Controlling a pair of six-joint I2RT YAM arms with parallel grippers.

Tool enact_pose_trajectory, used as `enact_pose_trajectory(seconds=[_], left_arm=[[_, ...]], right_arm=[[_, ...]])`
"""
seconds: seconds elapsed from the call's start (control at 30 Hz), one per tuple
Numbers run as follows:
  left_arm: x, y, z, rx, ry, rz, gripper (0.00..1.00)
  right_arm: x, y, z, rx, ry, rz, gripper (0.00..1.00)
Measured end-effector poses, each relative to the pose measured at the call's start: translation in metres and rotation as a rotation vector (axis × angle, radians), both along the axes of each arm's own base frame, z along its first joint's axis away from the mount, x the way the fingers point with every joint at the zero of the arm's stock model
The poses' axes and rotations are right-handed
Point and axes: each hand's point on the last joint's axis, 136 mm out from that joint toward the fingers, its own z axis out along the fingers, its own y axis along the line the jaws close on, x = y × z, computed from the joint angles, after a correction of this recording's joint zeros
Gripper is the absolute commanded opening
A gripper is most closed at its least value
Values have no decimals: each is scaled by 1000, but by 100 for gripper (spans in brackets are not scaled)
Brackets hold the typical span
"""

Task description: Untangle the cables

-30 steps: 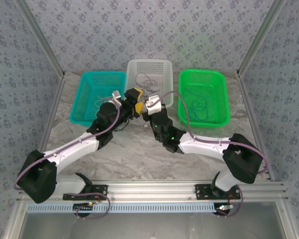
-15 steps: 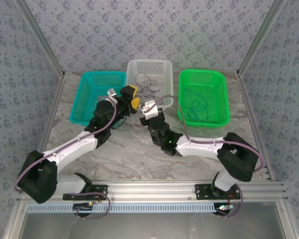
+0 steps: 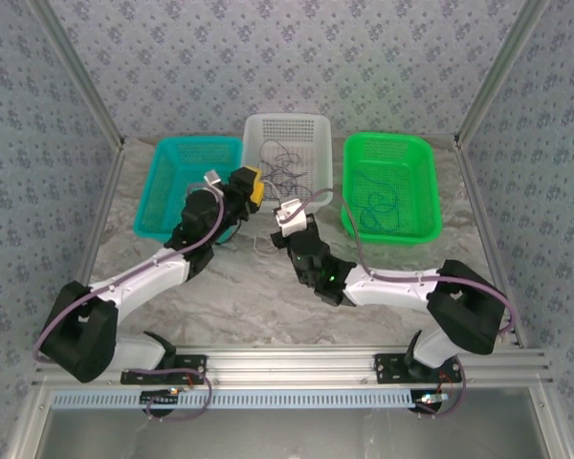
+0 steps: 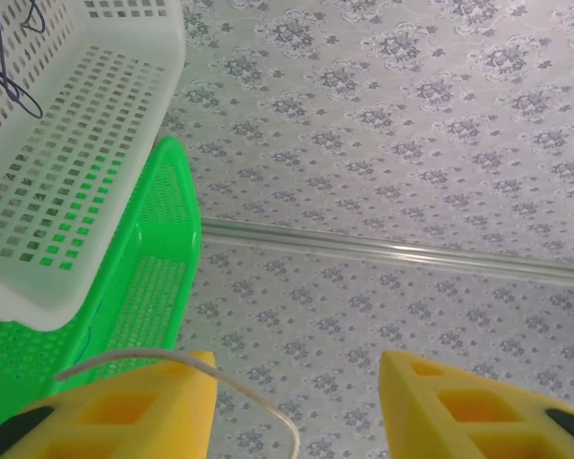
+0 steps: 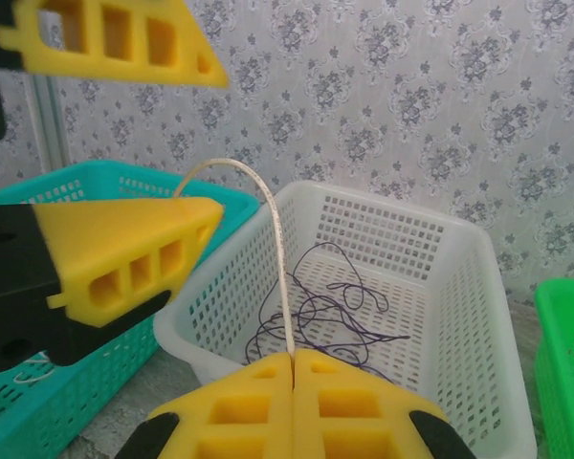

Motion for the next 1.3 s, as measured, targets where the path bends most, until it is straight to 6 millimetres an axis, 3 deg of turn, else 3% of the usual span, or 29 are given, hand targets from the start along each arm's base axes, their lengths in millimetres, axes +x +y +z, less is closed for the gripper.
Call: enact_pose_trajectory(seconds=[0.07,0.4,0.63,0.9,0.93,1.03,1.1,1.17,1.3], left_arm=[[1,1,-1,-5,2,5,40],[5,2,8,-32,-40,26,0],[3,0,-1,6,-54,13,0],[-8,5,1,143,-104,2,0],[-9,6,2,154,-110,1,0],[-13,1,9,168,-127,-13,0],[-15,-5,20,163,-155,-25,0],[-18,-11,32,153,-182,-36,0],[-28,-27,46,132,-215,-71,0]], right_arm=[[-3,3,0,1,4,16,0],[-15,17,-1,23,31,116,0],[-19,22,-22,-22,121,194,0],[3,7,-30,61,286,236,1],[3,8,-29,70,293,243,4],[1,10,-29,89,308,252,26],[1,11,-33,95,323,247,48],[3,11,-37,103,331,243,56],[7,17,-39,137,325,243,62]])
